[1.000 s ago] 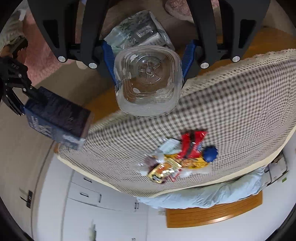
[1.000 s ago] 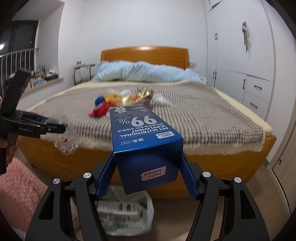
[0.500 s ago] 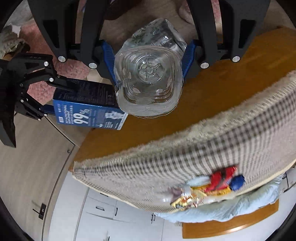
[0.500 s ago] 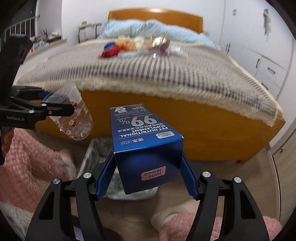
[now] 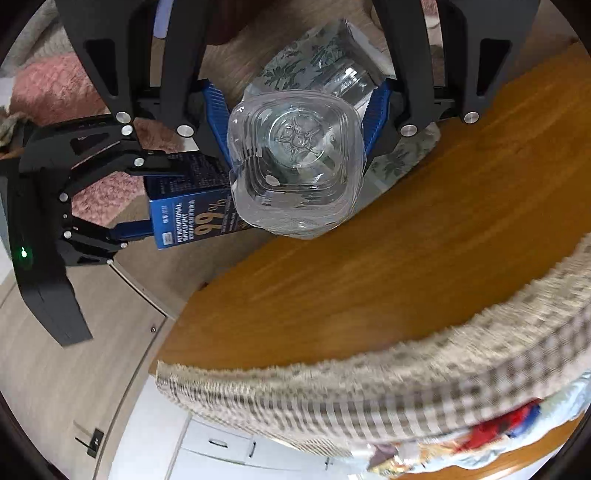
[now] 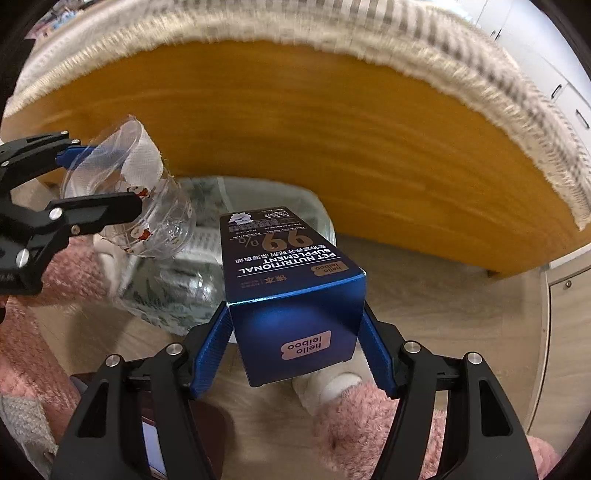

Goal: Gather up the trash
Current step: 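Lower the bottle with the left gripper while the right lowers the blue box into the bin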

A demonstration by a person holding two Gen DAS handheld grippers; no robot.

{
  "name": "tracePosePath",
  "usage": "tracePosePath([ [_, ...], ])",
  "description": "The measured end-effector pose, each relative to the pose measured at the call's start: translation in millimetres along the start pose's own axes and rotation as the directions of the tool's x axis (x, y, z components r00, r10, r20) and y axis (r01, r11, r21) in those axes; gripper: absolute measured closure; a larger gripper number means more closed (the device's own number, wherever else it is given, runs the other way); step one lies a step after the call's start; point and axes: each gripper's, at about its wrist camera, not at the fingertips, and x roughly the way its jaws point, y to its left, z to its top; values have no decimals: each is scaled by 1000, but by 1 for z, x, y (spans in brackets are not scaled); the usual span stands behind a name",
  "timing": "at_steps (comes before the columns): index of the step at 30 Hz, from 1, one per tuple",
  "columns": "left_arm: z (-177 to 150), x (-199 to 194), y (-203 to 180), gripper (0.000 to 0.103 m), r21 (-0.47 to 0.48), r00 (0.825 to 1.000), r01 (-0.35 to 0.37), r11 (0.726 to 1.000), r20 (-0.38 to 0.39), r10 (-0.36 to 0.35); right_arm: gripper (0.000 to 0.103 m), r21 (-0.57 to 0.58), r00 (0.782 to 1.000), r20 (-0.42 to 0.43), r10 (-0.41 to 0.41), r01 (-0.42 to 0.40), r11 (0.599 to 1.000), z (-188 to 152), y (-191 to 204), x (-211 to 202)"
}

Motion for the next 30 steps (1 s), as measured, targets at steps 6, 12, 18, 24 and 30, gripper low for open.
tracePosePath([
  [6,-4,36,0,45,42,998,28,999,-49,-26,38,-21,989,-149,-22,19,1000,13,0,48],
  [12,-10,84,2,45,71,992,63,996,-115,-54,38,-14,971,-237,-38,36,999,20,-3,83],
  [18,-23,126,7,45,76,976,111,991,-195,-95,39,-76,958,-277,-73,54,996,19,3,102],
  [24,-32,154,1,45,157,960,155,975,-258,-111,39,-79,950,-306,-64,42,996,22,-1,110],
  [30,-39,178,-5,45,203,939,212,956,-314,-141,39,-64,938,-340,-64,45,997,31,0,121],
])
